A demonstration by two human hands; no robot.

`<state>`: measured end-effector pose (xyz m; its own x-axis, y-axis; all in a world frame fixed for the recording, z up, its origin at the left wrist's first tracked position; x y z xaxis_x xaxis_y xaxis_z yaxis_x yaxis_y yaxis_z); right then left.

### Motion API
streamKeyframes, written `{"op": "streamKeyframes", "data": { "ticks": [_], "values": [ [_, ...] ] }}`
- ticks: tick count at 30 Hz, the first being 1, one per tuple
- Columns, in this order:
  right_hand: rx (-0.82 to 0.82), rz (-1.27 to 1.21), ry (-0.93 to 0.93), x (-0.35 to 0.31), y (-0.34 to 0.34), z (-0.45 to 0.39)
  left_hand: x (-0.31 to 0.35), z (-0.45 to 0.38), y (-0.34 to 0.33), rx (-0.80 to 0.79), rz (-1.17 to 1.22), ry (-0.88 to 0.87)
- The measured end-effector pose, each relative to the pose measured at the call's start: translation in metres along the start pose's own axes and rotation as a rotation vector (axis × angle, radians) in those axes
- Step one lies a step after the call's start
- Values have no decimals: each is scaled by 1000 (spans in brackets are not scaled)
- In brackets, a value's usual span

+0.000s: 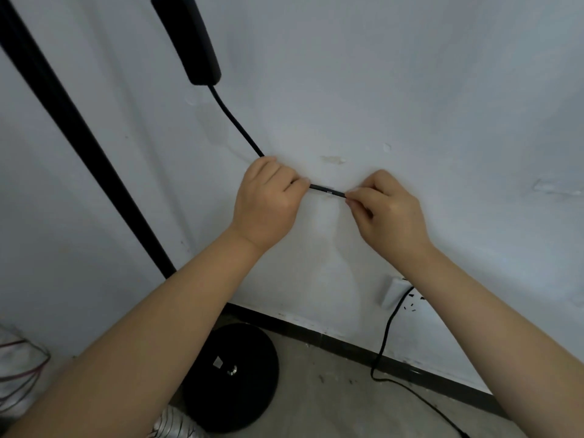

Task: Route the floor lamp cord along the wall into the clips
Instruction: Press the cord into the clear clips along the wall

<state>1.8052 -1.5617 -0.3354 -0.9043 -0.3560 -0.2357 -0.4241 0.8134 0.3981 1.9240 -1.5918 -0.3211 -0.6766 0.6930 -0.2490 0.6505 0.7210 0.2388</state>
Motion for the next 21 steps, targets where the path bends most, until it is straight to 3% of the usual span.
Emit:
{"op": "streamKeyframes", "data": {
  "ticks": [3, 11, 17, 21],
  "values": [
    [4, -28, -24, -3, 3, -5, -5, 2, 1, -65, -32, 48],
    [-315, 191, 16, -8, -15, -13, 16, 5, 12, -132, -213, -247],
    [-405, 337, 45, -11, -19, -25, 12, 5, -1, -239, -87, -144],
    [-433, 361, 72, -15, -23, -26, 12, 3, 0, -221, -96, -184]
  ]
}}
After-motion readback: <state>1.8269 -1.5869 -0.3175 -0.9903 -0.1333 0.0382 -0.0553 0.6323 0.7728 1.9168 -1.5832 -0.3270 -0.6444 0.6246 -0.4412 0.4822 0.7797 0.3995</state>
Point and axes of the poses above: each hand's wrist, its own z-axis away from the middle knuckle, its own y-axis out of the back of the hand, x = y × z, the point moved 8 cm from there along -z, towards the middle knuckle, and after that the axes turned 14 degrees about x, right-handed, at the moved point
